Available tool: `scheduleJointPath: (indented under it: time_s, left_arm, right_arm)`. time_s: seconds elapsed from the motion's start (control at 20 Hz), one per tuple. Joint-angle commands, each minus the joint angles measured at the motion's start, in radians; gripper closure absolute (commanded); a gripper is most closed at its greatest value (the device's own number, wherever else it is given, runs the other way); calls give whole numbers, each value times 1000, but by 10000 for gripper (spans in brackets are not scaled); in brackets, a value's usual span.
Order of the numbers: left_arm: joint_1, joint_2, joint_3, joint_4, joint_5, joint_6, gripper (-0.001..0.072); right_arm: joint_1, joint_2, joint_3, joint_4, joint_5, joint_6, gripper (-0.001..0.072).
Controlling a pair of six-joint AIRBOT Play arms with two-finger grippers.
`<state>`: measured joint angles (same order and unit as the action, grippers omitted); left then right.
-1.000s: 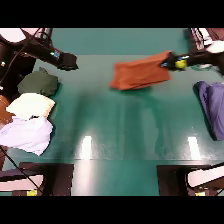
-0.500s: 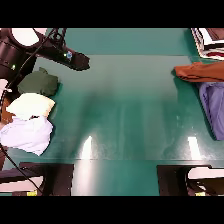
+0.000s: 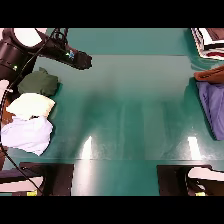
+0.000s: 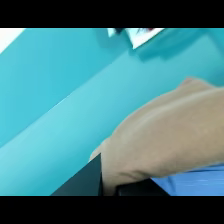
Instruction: Fold the shirts.
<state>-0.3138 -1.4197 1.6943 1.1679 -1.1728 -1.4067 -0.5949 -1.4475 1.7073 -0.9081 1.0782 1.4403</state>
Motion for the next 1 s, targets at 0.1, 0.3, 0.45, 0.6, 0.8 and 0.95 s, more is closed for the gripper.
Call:
scheduleJointPath:
  time_s: [0.1, 0.3, 0.45, 0.6, 0.8, 0.95]
  left_arm:
    - [0, -1, 0, 3, 2, 2, 681]
    - [0, -1, 0, 3, 3, 10, 681]
    - [0, -1, 0, 3, 2, 28, 682]
    - [0, -1, 0, 3, -3, 28, 682]
    - [0, -1, 0, 3, -2, 28, 681]
    - [0, -1, 0, 3, -2, 27, 681]
  right_arm:
    - [-60, 80, 1, -38, 89, -6, 697]
    - [-103, 85, -6, -150, 282, -9, 697]
    - [-103, 116, -105, -311, 340, -9, 696]
    - [-104, 157, -233, -477, 361, -7, 694]
    - [-105, 195, -359, -657, 378, 48, 237]
    - [-89, 204, -364, -634, 391, 63, 63]
